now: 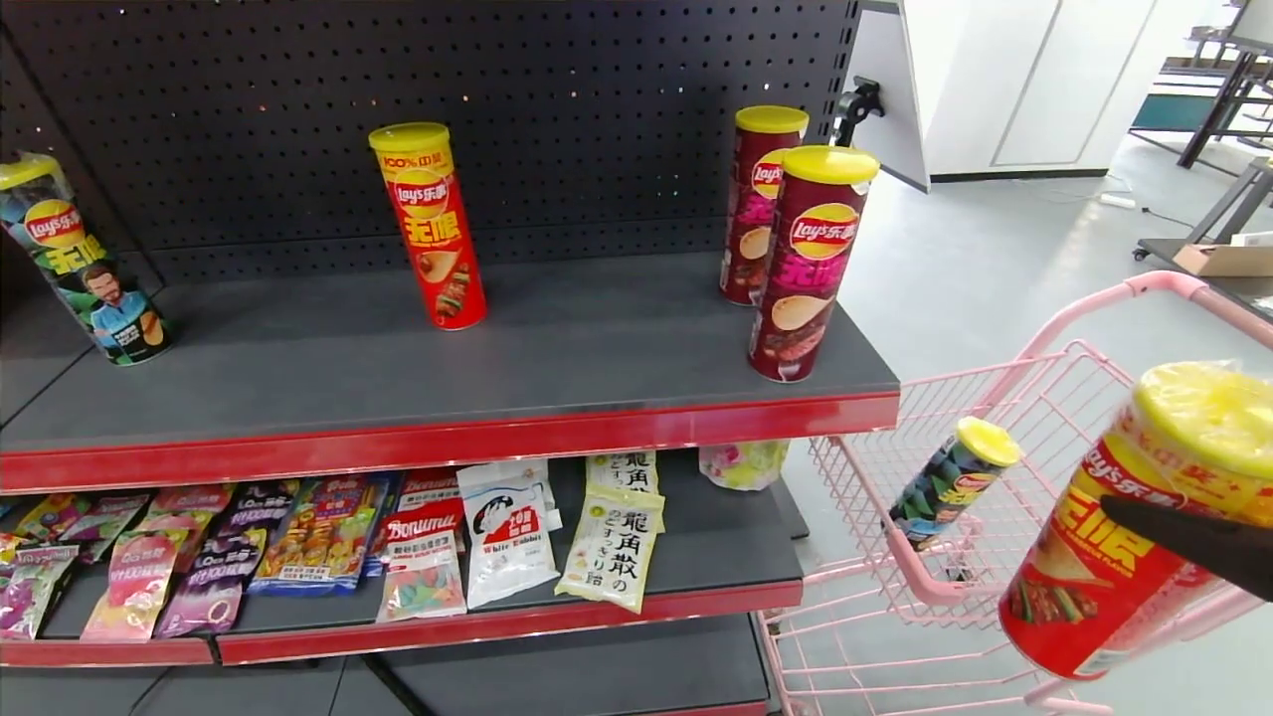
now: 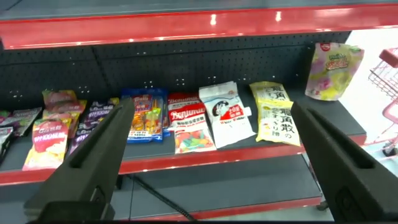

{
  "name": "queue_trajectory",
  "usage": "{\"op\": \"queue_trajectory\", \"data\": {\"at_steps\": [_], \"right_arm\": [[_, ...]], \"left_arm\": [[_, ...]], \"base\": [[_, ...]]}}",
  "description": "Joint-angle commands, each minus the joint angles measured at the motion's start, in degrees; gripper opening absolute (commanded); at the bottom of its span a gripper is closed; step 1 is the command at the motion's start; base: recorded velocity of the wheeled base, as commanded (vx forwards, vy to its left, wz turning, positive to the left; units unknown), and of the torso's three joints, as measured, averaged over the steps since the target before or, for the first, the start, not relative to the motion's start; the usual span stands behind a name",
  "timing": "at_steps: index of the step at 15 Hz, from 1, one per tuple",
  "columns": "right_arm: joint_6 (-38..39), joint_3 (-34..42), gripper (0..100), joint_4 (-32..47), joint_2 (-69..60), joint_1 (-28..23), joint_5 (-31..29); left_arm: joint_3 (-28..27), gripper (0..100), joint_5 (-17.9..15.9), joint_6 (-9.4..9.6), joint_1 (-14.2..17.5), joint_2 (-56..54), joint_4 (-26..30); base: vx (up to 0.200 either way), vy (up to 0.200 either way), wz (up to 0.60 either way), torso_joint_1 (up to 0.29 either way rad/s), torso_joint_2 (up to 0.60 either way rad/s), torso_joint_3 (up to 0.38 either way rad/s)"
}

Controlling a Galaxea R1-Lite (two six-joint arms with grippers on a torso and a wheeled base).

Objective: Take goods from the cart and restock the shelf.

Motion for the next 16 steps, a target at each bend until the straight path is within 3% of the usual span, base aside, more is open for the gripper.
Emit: {"op": "queue_trajectory", "data": {"at_steps": [1,4,16], "right_arm": [[-0.06,0.3,0,-1.06,-0.14,0.03,0.02],[-0.32,1.45,0,-3.69,-0.84,0.03,0.19],[-0.32,4.52,0,-3.87,-4.18,1.52,2.04]], "left_arm": [[-0.04,100,-0.02,-0.01,0.02,0.0,-0.01],[-0.04,100,-0.02,-0.01,0.02,0.0,-0.01],[-0.04,100,-0.02,0.08,0.02,0.0,-0.01]], "base": [[0.0,0.0,0.0,0.0,0.0,0.0],[0.0,0.0,0.0,0.0,0.0,0.0],[0.0,0.2,0.0,0.005,0.0,0.002]]}}
